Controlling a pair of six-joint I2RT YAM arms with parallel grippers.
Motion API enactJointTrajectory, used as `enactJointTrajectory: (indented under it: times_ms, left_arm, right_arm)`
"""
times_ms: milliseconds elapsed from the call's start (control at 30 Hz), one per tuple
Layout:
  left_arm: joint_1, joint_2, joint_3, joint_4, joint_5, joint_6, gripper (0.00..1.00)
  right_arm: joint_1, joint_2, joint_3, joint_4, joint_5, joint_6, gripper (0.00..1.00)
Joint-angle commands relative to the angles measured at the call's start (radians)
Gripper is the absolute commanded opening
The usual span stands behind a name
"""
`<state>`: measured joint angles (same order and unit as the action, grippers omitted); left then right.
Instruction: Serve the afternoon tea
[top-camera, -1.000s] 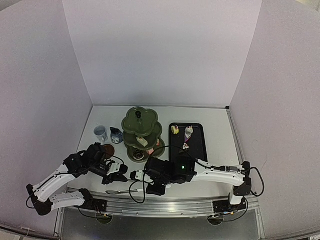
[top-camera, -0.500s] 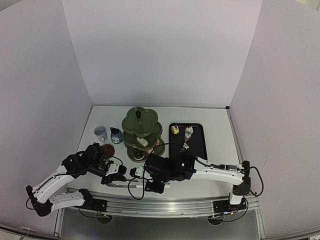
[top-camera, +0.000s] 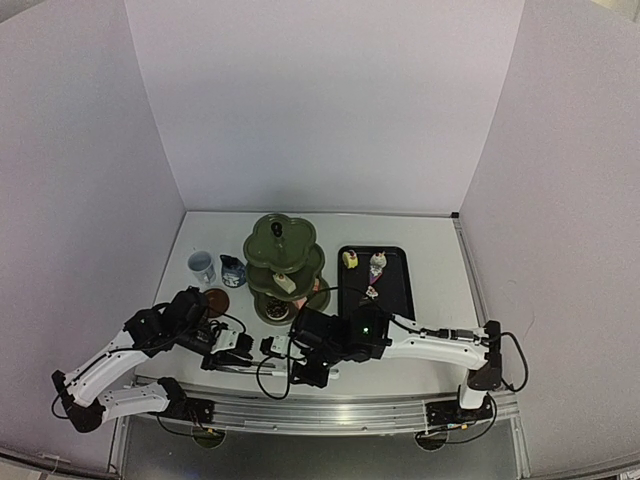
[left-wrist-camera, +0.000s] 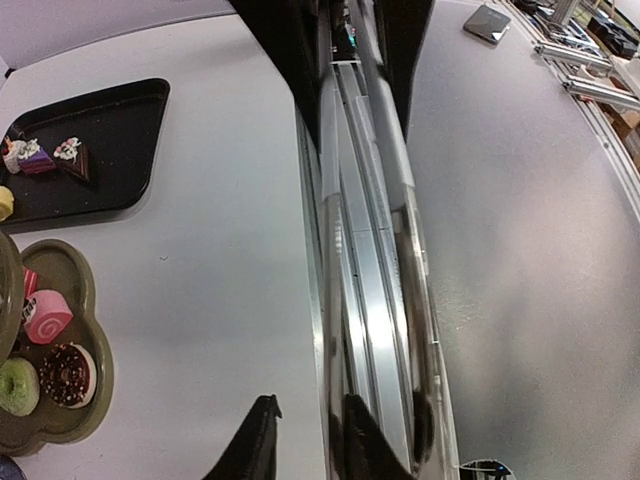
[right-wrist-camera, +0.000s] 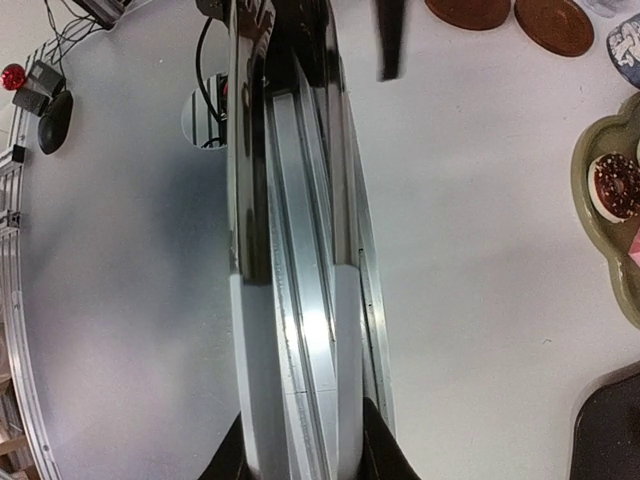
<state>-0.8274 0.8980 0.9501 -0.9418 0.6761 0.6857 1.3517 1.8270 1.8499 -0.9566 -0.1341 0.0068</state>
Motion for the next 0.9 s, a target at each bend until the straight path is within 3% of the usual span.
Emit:
enactJointTrajectory:
  times_ms: [0, 400, 733, 867]
  left_arm:
    - [-0.006, -0.027, 0.043, 0.039, -0.076, -0.070, 0.34]
    - [0.070, -0.079, 0.073, 0.150, -0.158, -0.105, 0.58]
    - [0.111, -0.081, 0.087, 0.176, -0.180, -0.121, 0.60]
    - [0.113, -0.102, 0.059, 0.237, -0.265, -0.190, 0.61]
  right_arm:
    - [-0.050, -0.100, -0.084, 0.047, 0.077, 0.105, 0.00]
    - [-0.055, -0.339, -0.442, 0.045, 0.162, 0.222, 0.00]
    - [-0.057, -0.457, -0.523, 0.041, 0.258, 0.287, 0.00]
    - [-0.094, -0.465, -0.486, 0.021, 0.470, 0.440, 0.00]
